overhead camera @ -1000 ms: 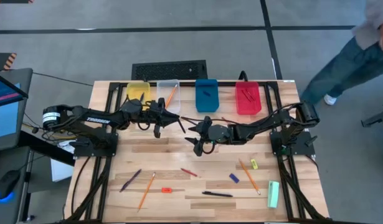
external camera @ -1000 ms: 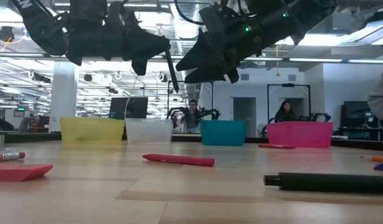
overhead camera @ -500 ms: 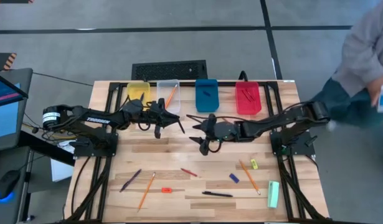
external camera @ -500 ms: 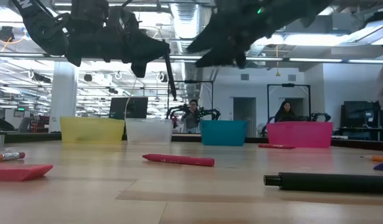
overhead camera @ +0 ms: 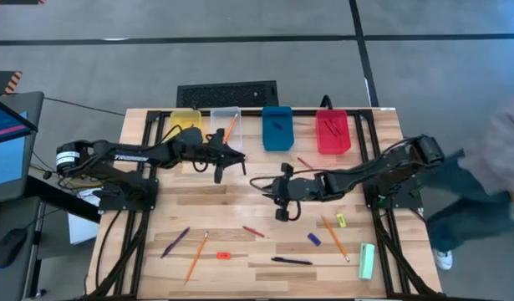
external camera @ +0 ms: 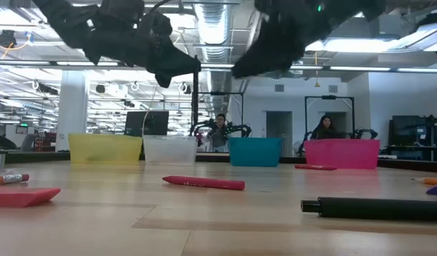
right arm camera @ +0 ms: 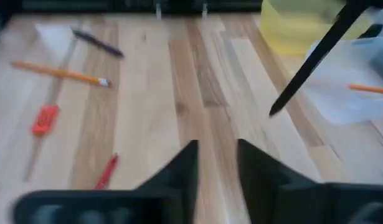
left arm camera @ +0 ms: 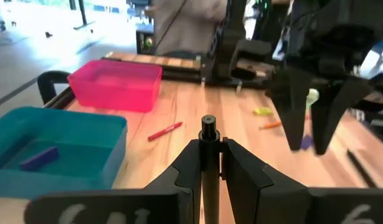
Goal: Sort crayons/erasers/pens/pencils in bins
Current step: Put the black pen into the yellow bin
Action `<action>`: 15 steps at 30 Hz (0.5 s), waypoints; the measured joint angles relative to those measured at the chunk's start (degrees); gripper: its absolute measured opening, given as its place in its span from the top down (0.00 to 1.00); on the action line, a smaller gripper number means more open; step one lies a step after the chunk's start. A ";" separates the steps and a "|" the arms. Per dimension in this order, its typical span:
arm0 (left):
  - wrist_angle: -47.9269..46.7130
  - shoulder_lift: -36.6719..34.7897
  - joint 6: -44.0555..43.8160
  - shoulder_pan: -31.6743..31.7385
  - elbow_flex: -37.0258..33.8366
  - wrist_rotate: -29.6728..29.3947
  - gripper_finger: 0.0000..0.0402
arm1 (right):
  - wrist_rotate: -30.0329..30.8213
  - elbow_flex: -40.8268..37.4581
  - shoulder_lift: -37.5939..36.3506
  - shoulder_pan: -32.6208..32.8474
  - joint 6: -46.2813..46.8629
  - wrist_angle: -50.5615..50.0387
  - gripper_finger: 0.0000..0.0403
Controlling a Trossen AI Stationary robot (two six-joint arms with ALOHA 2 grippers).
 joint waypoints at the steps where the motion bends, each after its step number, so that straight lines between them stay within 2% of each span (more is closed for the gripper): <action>1: -2.32 -0.33 0.88 0.00 0.97 -0.24 0.91 | 0.00 -0.02 0.89 -0.04 -0.46 0.37 0.81; 3: -8.21 -2.18 2.32 0.00 2.30 -1.23 0.91 | -0.01 0.00 2.97 -0.06 -0.87 2.58 0.92; 5: -12.32 -4.18 3.91 -0.01 3.36 -3.03 0.91 | -0.17 -0.79 4.32 -0.20 -1.72 4.66 0.98; 9: -18.83 -9.51 4.72 0.00 3.53 -5.70 0.91 | -3.31 -6.79 4.99 -0.62 -3.81 18.73 0.96; 11: -23.47 -12.51 4.77 0.03 3.50 -7.97 0.91 | -5.42 -10.71 4.25 -1.26 -3.81 23.21 0.98; 15: -31.08 -17.22 4.33 0.21 3.50 -12.74 0.91 | -5.97 -16.83 1.82 -3.09 -2.73 31.66 0.99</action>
